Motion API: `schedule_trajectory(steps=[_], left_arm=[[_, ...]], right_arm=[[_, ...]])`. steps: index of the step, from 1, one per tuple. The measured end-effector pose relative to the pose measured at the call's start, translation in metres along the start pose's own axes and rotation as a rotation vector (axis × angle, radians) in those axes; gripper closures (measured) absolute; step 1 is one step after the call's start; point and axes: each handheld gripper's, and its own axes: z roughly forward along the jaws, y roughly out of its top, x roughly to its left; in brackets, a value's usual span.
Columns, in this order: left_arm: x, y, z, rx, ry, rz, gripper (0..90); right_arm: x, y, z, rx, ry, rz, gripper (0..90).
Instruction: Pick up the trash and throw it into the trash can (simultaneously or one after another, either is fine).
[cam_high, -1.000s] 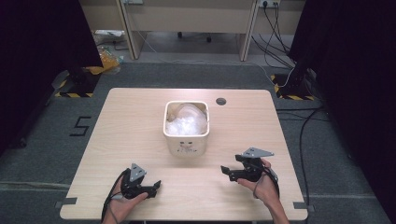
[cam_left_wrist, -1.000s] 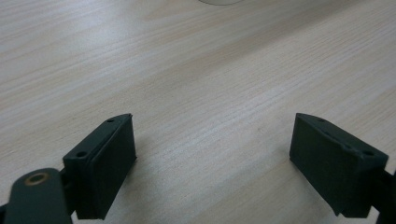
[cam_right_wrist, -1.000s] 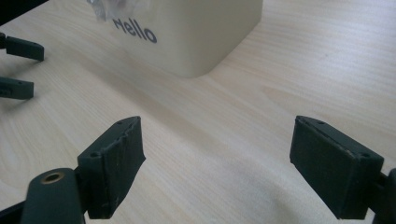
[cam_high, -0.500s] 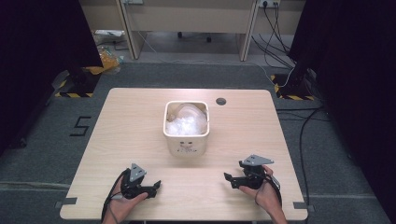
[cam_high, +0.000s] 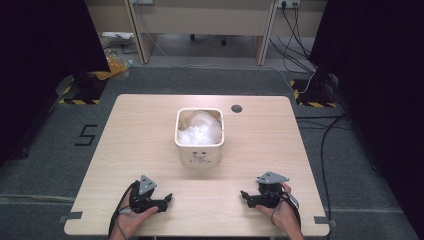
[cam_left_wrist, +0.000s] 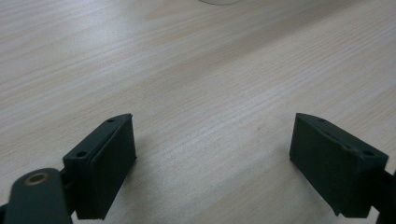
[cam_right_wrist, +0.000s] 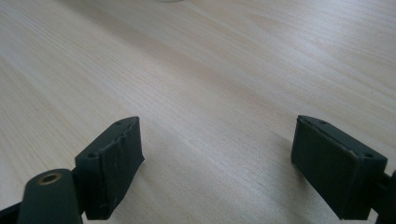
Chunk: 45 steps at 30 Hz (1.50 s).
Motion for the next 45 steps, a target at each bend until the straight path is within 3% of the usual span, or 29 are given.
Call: schedule_trajectory(steps=[3,45], left_arm=[[0.0000,0.0000,0.0000,0.000,0.000,0.000,13.6],[0.0000,-0.0001,0.0001,-0.002,0.000,0.000,13.6]], right_arm=[[0.0039,0.0005,0.0015,0.013,-0.021,-0.026,15.3],[0.0037,0.0008,0.0019,0.014,-0.024,-0.025,14.9]])
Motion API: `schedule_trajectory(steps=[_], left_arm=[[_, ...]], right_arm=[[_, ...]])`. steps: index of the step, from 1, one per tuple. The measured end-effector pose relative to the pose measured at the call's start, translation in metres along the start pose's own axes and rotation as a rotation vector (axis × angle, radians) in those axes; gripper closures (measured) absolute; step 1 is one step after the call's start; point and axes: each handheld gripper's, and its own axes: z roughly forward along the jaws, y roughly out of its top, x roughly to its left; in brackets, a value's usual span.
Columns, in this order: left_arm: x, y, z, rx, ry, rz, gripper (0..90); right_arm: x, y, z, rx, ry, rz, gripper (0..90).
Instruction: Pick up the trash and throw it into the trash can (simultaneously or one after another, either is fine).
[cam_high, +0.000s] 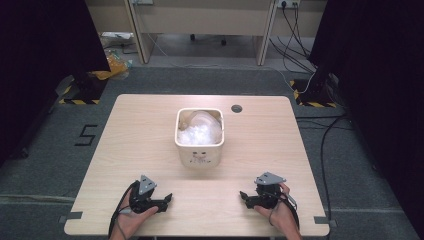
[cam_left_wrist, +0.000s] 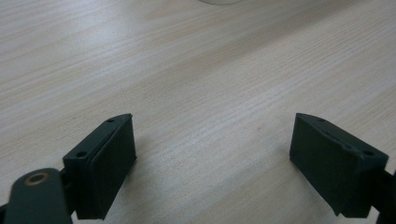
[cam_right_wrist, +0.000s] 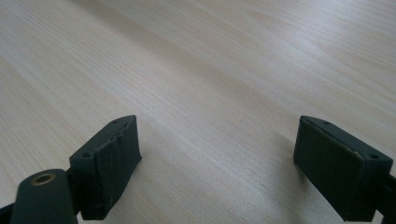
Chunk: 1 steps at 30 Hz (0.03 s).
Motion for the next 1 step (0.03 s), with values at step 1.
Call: schedule_trajectory(steps=[1], left_arm=[[0.0000,0.0000,0.0000,0.000,0.000,0.000,13.6]], right_arm=[[0.0001,0.0000,0.0000,0.000,0.000,0.001,14.9]])
